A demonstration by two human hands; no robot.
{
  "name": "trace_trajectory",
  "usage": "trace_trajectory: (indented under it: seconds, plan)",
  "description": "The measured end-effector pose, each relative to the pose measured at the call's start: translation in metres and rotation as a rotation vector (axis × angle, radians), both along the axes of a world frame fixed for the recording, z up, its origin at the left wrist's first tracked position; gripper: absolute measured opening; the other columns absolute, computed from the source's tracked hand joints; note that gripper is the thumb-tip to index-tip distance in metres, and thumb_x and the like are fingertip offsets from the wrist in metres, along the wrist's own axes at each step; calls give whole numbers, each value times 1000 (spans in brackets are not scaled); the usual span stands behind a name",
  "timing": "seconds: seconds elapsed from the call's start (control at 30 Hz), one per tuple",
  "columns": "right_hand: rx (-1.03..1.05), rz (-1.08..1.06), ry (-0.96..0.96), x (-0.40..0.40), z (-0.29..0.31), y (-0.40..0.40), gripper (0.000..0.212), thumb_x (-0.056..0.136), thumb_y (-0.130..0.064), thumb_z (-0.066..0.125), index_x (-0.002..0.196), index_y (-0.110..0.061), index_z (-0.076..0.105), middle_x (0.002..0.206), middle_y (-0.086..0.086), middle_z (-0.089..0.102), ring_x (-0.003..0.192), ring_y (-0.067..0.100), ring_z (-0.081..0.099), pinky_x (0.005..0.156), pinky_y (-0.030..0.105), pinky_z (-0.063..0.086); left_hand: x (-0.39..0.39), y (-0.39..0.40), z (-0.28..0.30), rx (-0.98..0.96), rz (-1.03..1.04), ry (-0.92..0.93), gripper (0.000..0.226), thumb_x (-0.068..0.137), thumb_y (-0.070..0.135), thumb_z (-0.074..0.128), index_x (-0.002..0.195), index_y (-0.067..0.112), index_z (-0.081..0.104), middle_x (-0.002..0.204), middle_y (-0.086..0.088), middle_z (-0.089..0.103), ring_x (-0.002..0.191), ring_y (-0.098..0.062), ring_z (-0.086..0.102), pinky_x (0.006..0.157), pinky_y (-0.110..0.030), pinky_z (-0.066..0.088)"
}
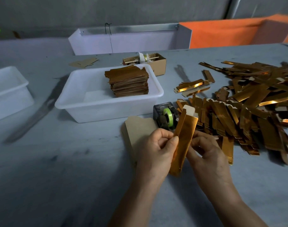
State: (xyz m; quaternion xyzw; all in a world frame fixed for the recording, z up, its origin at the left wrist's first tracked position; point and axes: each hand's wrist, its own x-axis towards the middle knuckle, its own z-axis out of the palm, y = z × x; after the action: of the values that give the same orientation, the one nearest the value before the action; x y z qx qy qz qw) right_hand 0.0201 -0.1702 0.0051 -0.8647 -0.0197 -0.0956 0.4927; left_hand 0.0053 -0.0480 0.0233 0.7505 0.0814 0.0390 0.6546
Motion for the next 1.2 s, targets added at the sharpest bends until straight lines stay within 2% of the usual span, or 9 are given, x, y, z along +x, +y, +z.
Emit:
trace_trajectory:
  seconds: [0.27, 0.43, 0.6, 0.7, 0.8, 0.9, 1.0, 1.07, 1.2]
  plan:
    - [-42, 20, -26, 0, -2, 0, 10, 84, -18, 65, 75, -21, 60, 105, -22, 46, 92, -5, 48, 72, 8, 35, 1, 0, 0, 78, 0, 6, 8, 93, 31, 60, 95, 26, 65, 78, 11, 71, 72, 0, 67, 61, -16, 53]
    - [-203, -5, -47, 5, -2, -1, 22, 84, -14, 66, 70, -25, 53, 107, -16, 45, 92, 2, 46, 65, 5, 32, 1, 0, 2, 104, 7, 24, 11, 93, 33, 60, 97, 25, 66, 87, 9, 72, 81, -7, 69, 73, -27, 59]
    - [6, -32, 67, 2, 0, -14, 12, 89, -18, 59, 78, -24, 57, 103, -10, 57, 94, 7, 53, 65, 15, 37, 2, 1, 9, 104, 25, 66, 13, 92, 34, 61, 100, 25, 66, 90, 10, 72, 84, -6, 67, 75, -25, 57]
    - [173, -23, 140, -6, 8, -21, 8, 88, -19, 58, 81, -23, 59, 93, -12, 60, 93, 11, 57, 70, 23, 41, 2, 0, 11, 34, 47, 103, 13, 91, 32, 62, 99, 23, 67, 87, 9, 71, 77, -5, 66, 68, -22, 55]
    - [322, -1, 205, -13, 24, -28, 7, 86, -15, 58, 82, -19, 63, 84, -2, 63, 84, 18, 60, 66, 25, 44, -7, 0, 12, -116, 99, 118, 6, 90, 22, 64, 91, 17, 67, 78, 5, 69, 57, -4, 64, 54, -17, 49]
    - [367, 92, 223, -19, 42, -32, 7, 79, -17, 61, 76, -19, 67, 74, 0, 64, 73, 17, 60, 64, 25, 44, -15, 2, 14, -332, 124, 158, 3, 89, 10, 64, 88, 11, 66, 89, -4, 72, 71, -10, 72, 61, -20, 56]
    - [377, 252, 242, -24, 57, -29, 14, 66, -26, 60, 74, -25, 71, 72, -3, 66, 66, 9, 60, 60, 23, 47, -19, 3, 15, -383, 118, 183, 3, 88, 8, 64, 90, 7, 66, 95, -9, 72, 78, -14, 73, 66, -24, 59]
    - [372, 346, 229, -26, 63, -25, 17, 64, -27, 59, 75, -29, 72, 73, -5, 67, 65, 6, 61, 55, 18, 50, -21, 3, 15, -422, 109, 185, 6, 88, 7, 64, 92, 4, 67, 93, -11, 74, 79, -17, 74, 70, -28, 60]
    - [243, 447, 122, -22, 64, -18, 20, 65, -35, 56, 78, -35, 71, 79, -9, 68, 73, 3, 61, 60, 9, 47, -25, 1, 16, -462, 64, 171, 10, 86, 8, 65, 93, 3, 70, 85, -9, 76, 78, -19, 74, 72, -29, 60]
